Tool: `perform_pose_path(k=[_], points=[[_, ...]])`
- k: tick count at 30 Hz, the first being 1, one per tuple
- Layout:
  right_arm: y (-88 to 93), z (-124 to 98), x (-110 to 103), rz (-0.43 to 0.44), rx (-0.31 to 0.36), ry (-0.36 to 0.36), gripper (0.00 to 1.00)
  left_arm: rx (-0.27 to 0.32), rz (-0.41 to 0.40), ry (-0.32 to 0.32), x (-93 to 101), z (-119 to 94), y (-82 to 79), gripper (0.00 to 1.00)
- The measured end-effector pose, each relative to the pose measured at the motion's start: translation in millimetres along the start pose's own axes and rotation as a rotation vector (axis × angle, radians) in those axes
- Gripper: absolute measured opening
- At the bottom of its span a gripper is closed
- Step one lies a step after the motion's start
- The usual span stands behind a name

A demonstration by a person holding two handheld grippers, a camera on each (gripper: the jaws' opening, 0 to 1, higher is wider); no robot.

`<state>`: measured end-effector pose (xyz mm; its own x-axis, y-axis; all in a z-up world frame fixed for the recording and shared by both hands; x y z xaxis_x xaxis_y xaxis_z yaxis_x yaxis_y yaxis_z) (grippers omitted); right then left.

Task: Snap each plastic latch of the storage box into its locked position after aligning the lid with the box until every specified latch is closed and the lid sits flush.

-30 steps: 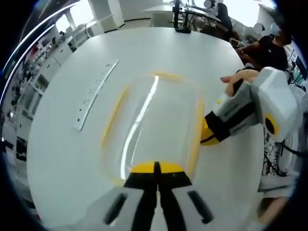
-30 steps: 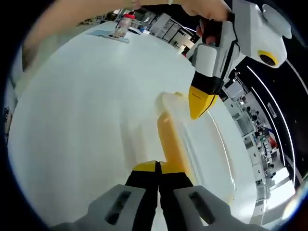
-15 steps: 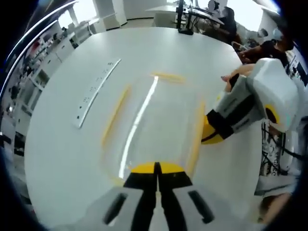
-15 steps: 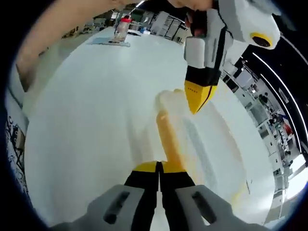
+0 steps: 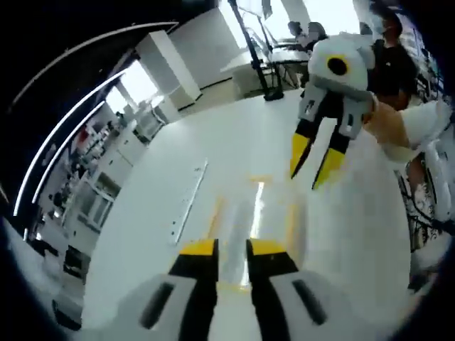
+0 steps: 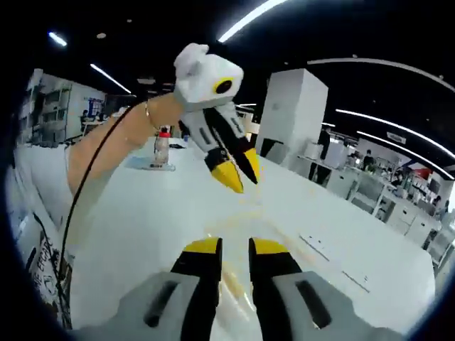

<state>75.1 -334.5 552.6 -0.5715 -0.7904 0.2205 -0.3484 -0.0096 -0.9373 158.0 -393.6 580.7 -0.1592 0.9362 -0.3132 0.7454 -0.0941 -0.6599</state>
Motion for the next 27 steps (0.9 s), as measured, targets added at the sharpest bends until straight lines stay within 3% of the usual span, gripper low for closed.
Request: perform_pose_path(k=[1, 2, 6, 10, 15, 18, 23, 27], points=[[-7.4, -22, 21, -0.021, 0.06, 0.114, 0.2, 0.093, 0.004, -0.135, -4.3, -36, -10.4, 0.15], [-8.9, -30, 25, -0.022, 0.078, 0.133, 0.21, 0.121, 0.007, -0.188, -3.7, -50, -9.3, 0.15], [-4.5, -53, 24, -0.02, 0.093, 0.111, 0.21, 0.21, 0.012, -0.299, 14.5, -90, 3.5, 0.17], [-3.1, -71, 26, -0.041, 0.124, 0.16, 0.21, 0.237, 0.035, -0.391, 34.9, -116, 26.9, 0.23], [-2.5, -97, 28, -0.048, 0.192, 0.232, 0.23, 0.337, -0.005, -0.525, 56.9, -148, 49.5, 0.25], [1.4, -113, 27, -0.04, 0.236, 0.271, 0.23, 0.42, -0.046, -0.597, 70.3, -164, 62.0, 0.25], [26.3, -138, 26, -0.061, 0.221, 0.365, 0.23, 0.442, -0.145, -0.726, 79.6, -175, 103.4, 0.26], [46.1, -157, 31, -0.052, 0.231, 0.461, 0.23, 0.514, -0.257, -0.832, 78.9, -173, 132.2, 0.29]])
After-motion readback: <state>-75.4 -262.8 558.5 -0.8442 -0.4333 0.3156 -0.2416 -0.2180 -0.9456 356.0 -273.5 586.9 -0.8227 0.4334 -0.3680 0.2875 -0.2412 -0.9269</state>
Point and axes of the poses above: the point that each gripper's makers call its tool centre point, and the gripper's own axes: z roughly forward along the fingers, x roughly to its right, y roughly out of its underside, the point moved 2 cm from there along -z, roughly backward along the fingers, and after that the axes turned 6 degrees about y, right-handed, at the moved point
